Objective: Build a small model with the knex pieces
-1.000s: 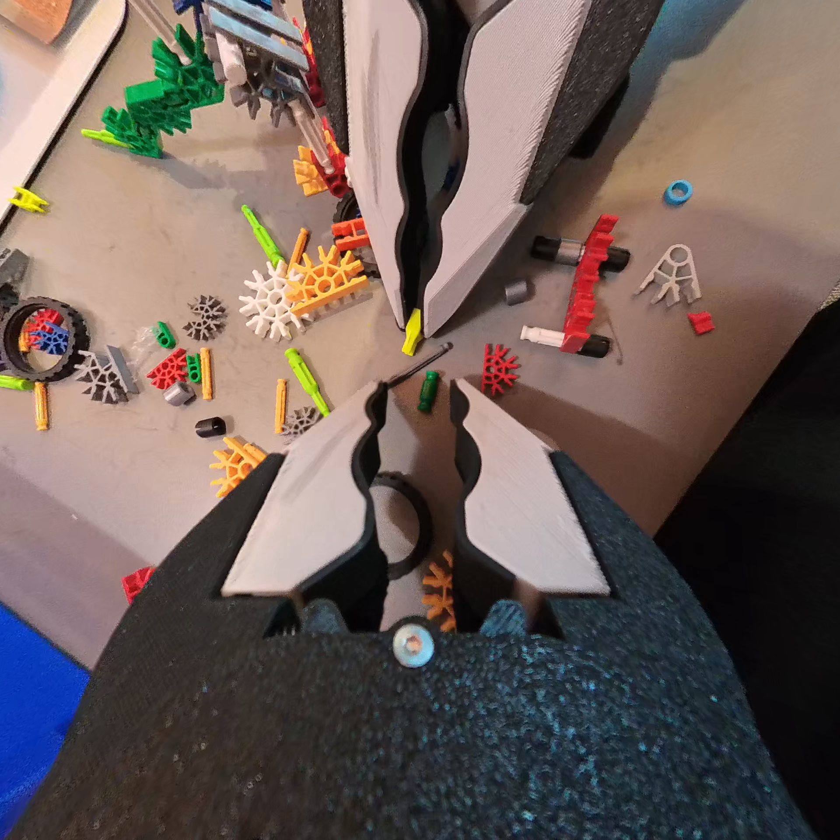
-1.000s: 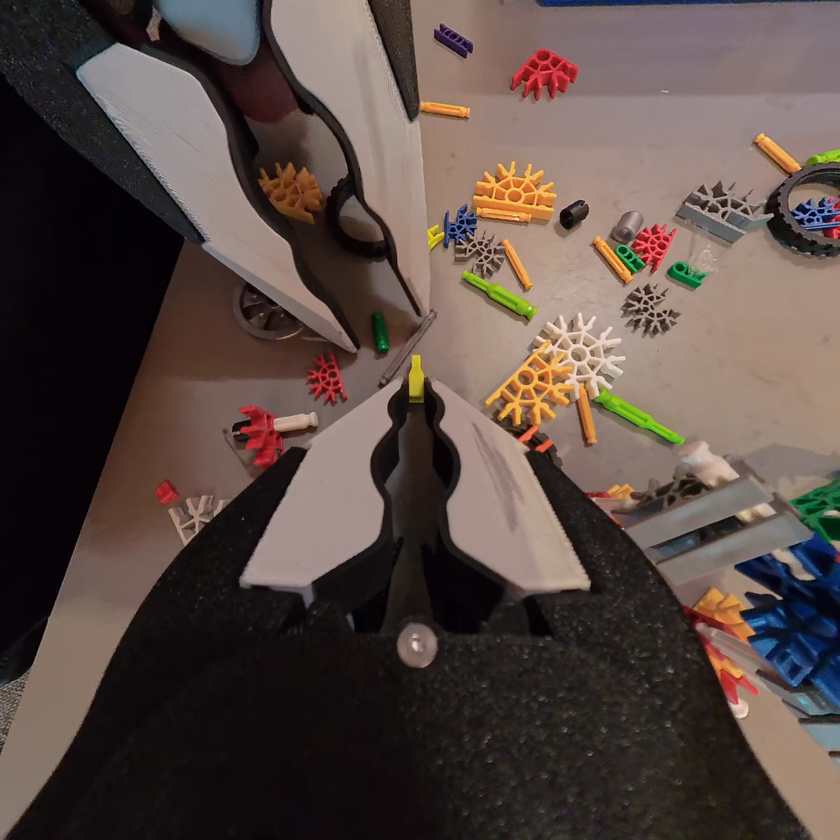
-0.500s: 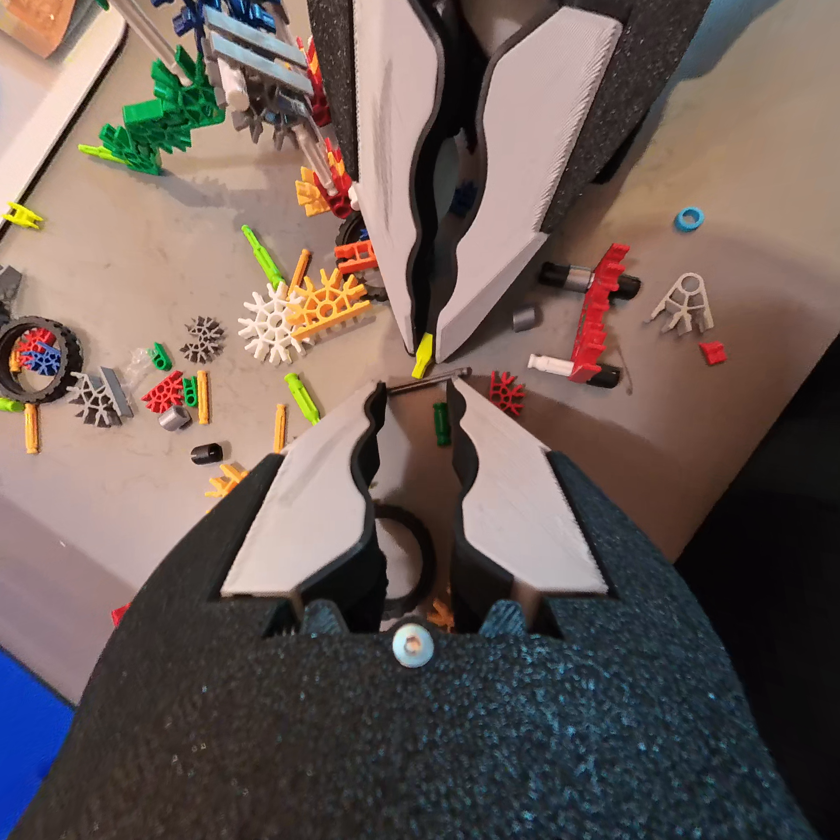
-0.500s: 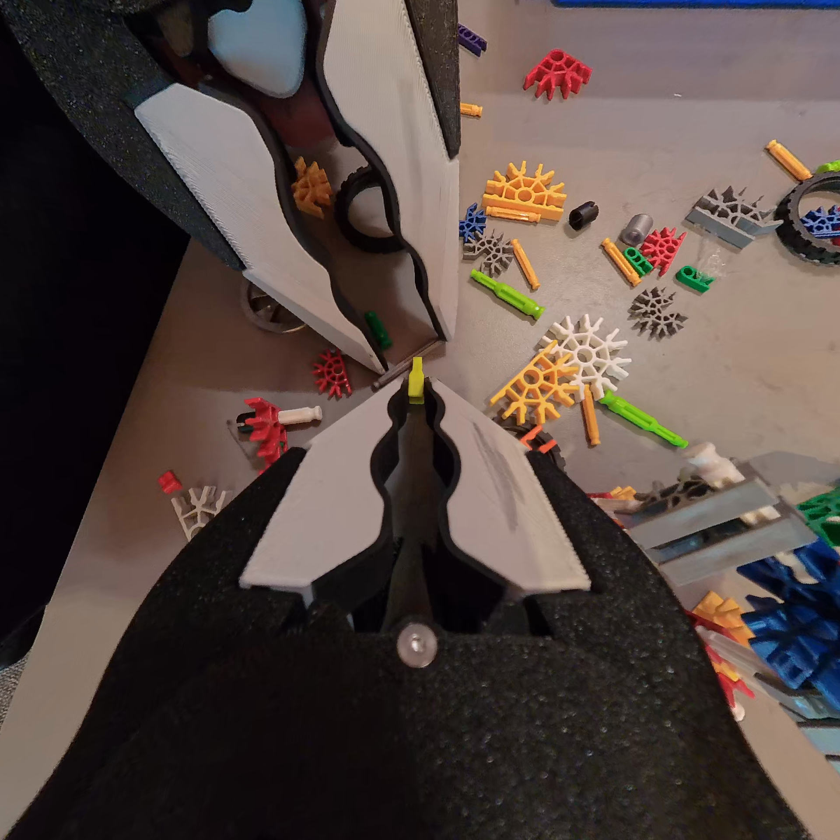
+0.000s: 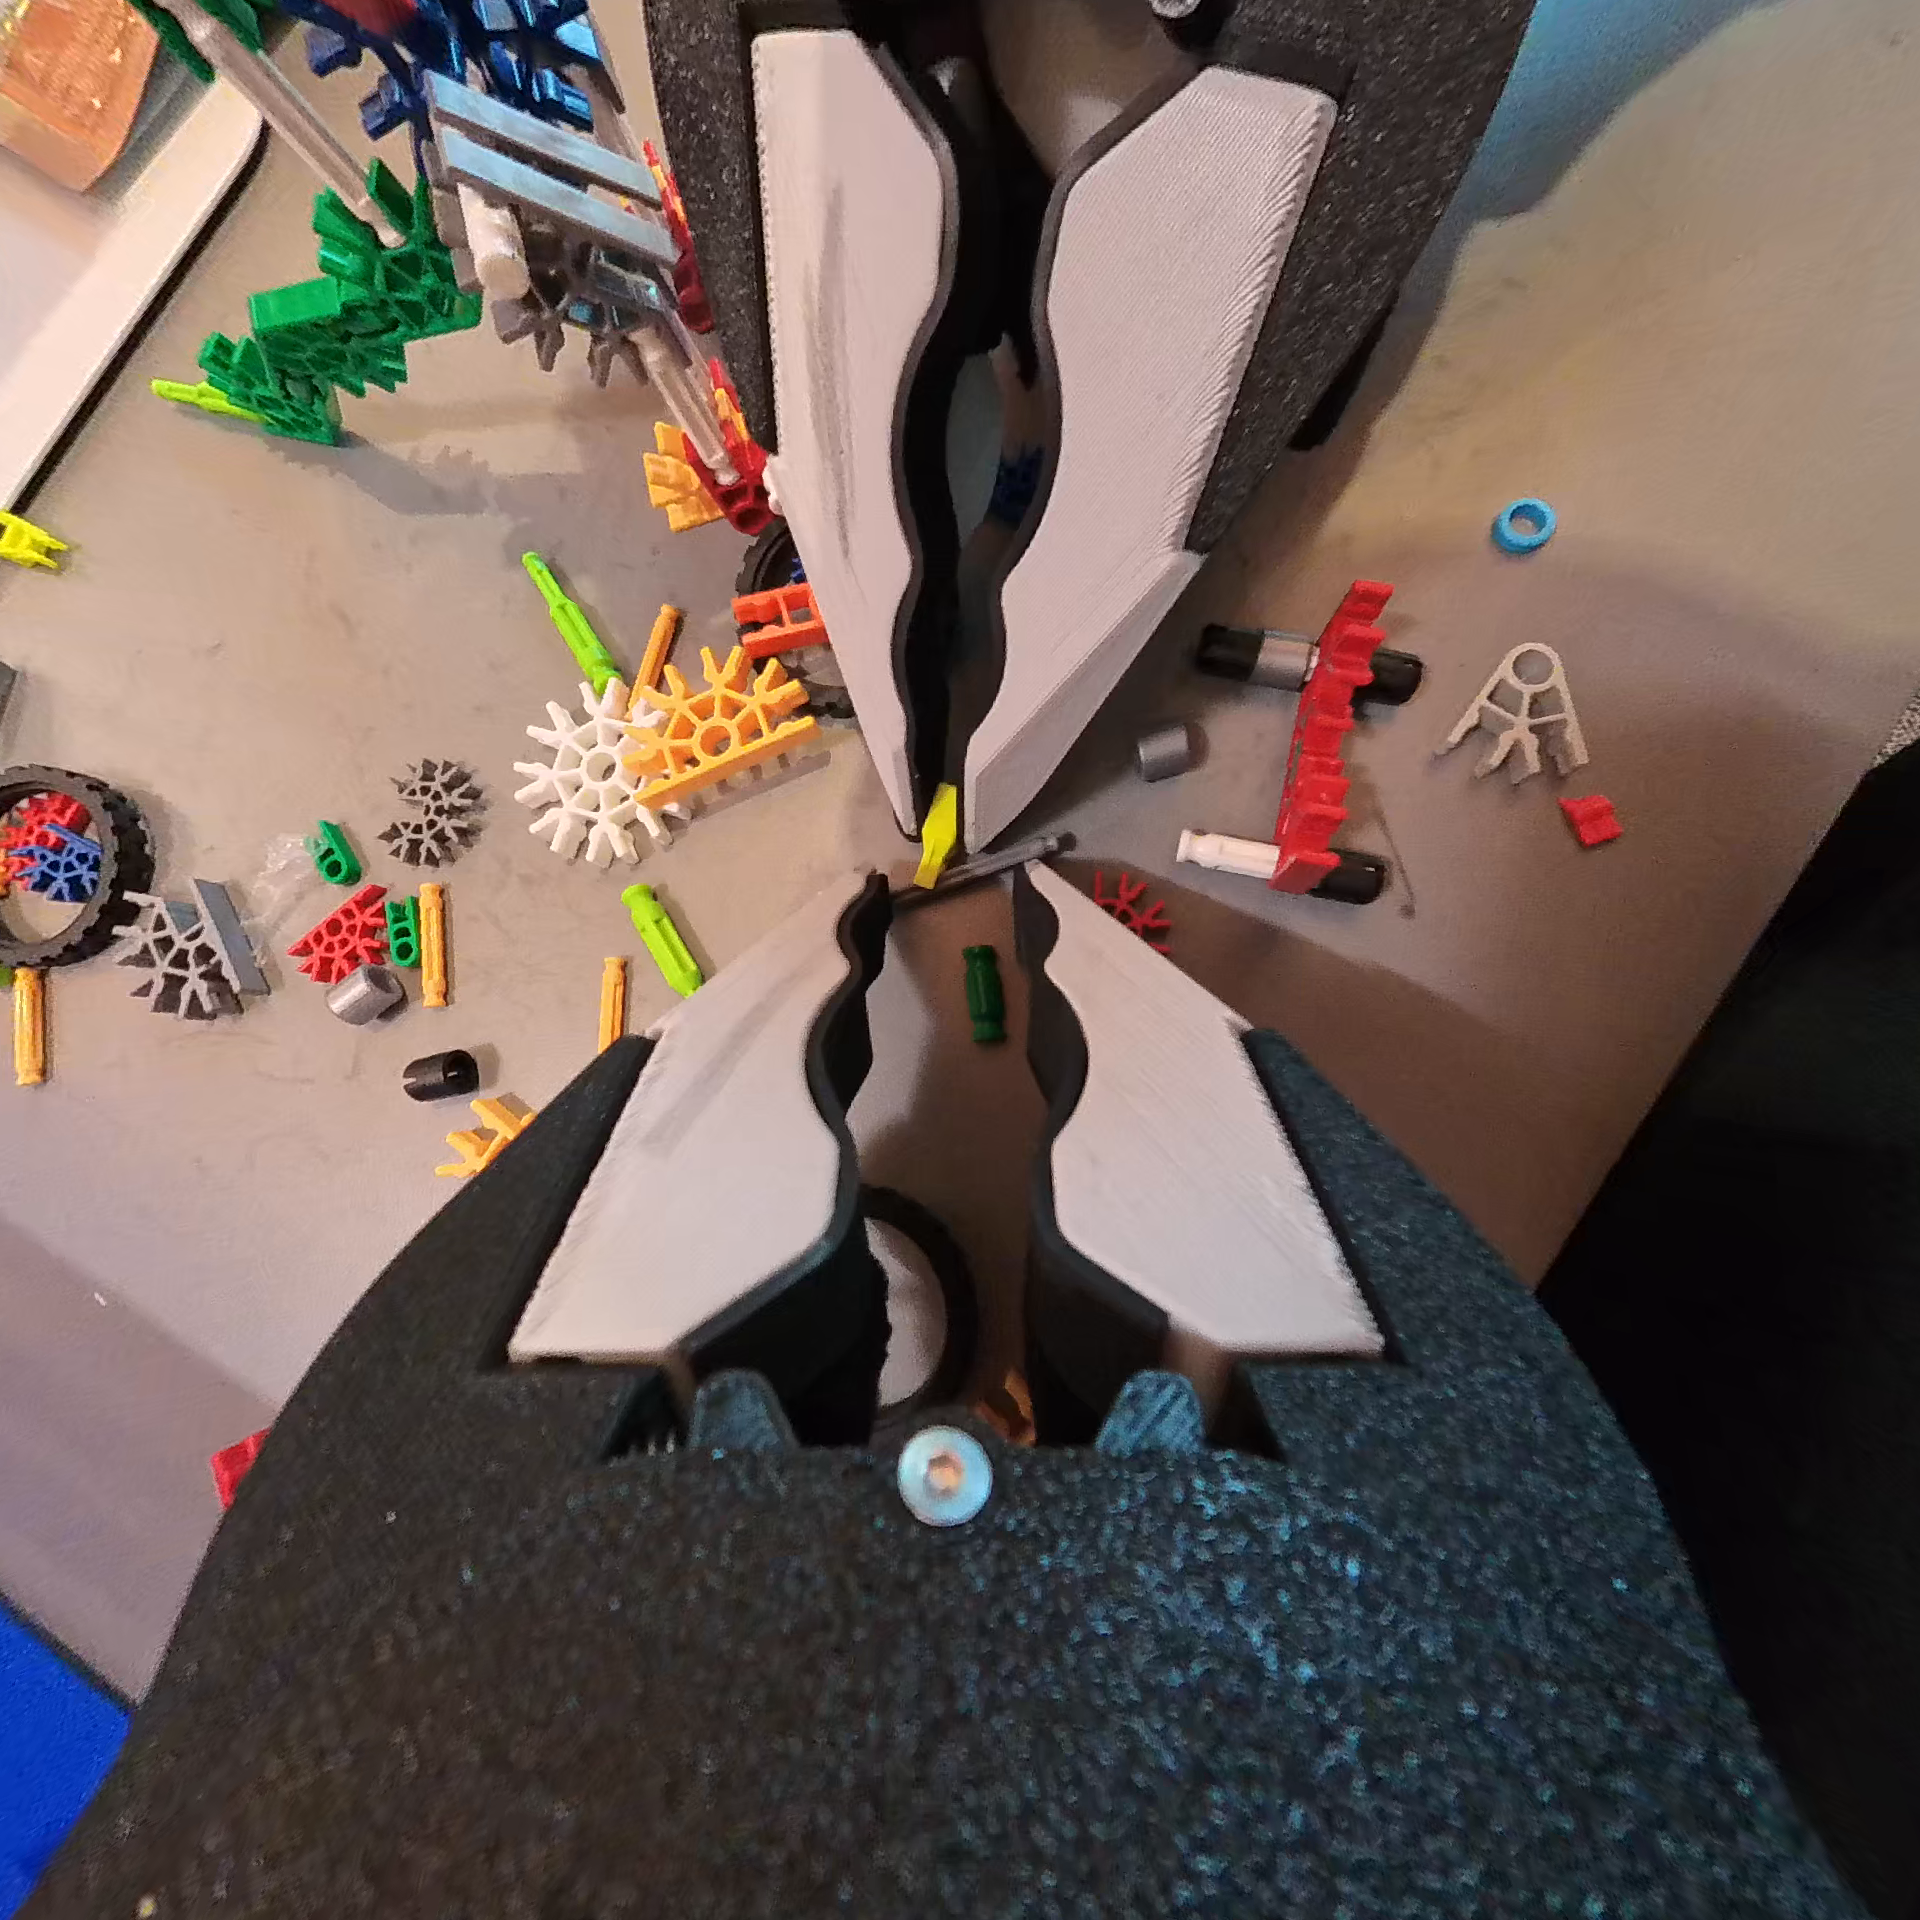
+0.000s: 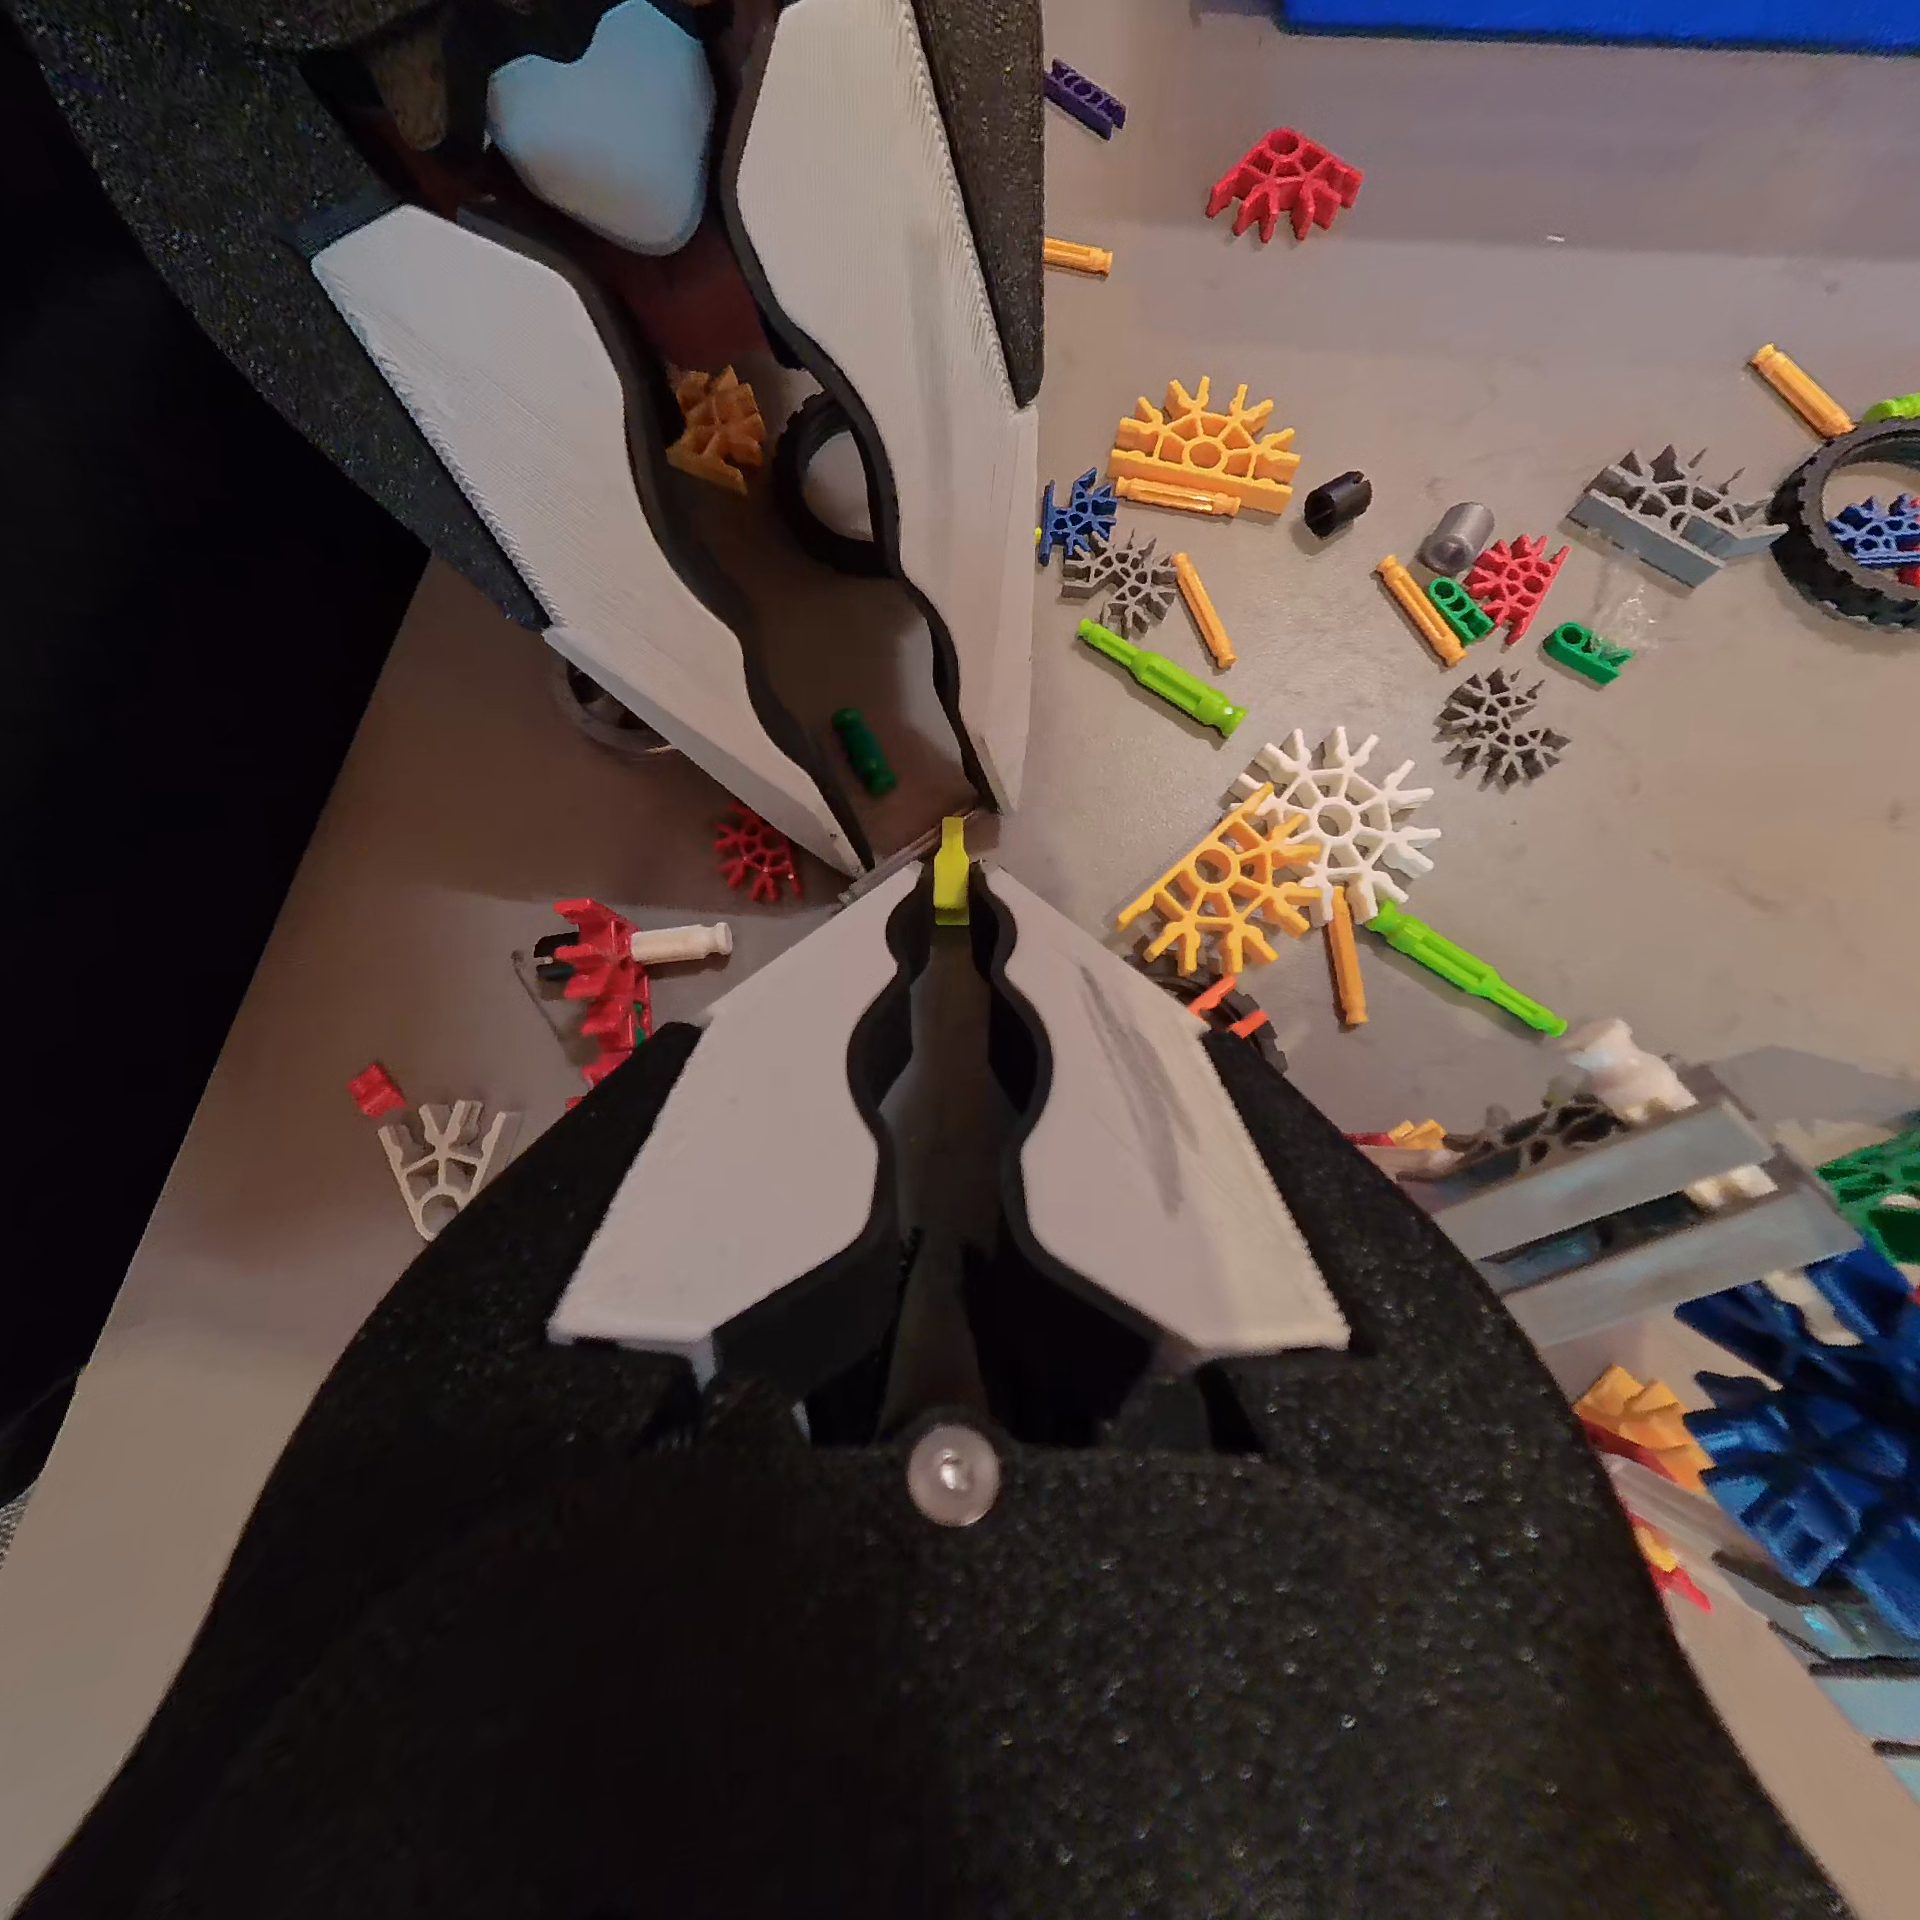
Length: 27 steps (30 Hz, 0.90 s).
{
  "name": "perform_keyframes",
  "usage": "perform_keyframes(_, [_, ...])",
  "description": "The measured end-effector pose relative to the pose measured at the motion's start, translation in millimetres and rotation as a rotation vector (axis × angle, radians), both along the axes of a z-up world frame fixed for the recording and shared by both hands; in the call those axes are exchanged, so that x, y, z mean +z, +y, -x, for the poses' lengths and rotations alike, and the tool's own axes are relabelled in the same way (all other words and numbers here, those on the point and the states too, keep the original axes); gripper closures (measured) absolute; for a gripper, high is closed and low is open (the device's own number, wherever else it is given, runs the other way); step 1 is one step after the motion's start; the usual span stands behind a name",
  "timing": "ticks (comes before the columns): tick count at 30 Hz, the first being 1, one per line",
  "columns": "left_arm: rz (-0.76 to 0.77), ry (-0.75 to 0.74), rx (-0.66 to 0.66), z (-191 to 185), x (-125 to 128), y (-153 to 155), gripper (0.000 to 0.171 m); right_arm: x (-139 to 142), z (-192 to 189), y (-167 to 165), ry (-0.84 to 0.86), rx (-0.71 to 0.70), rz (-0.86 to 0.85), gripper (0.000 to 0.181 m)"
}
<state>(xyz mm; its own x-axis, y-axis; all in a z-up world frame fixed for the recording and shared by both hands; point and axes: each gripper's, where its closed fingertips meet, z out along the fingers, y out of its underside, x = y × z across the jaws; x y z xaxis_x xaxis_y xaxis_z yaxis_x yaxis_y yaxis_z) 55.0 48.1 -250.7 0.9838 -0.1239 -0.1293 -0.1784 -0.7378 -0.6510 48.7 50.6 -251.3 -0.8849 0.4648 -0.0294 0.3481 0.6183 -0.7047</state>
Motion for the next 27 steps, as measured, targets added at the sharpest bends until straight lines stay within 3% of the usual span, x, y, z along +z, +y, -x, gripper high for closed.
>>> perform_keyframes(15, [0.000,0.005,0.035,-2.1,1.2,-5.2,0.135,0.0,-0.5,0.1,0.001,0.004,0.004,0.175])
perform_keyframes(27, [-0.023,-0.015,0.038,-3.4,0.8,2.5,0.139,0.0,-0.5,0.3,0.000,0.003,0.005,0.175])
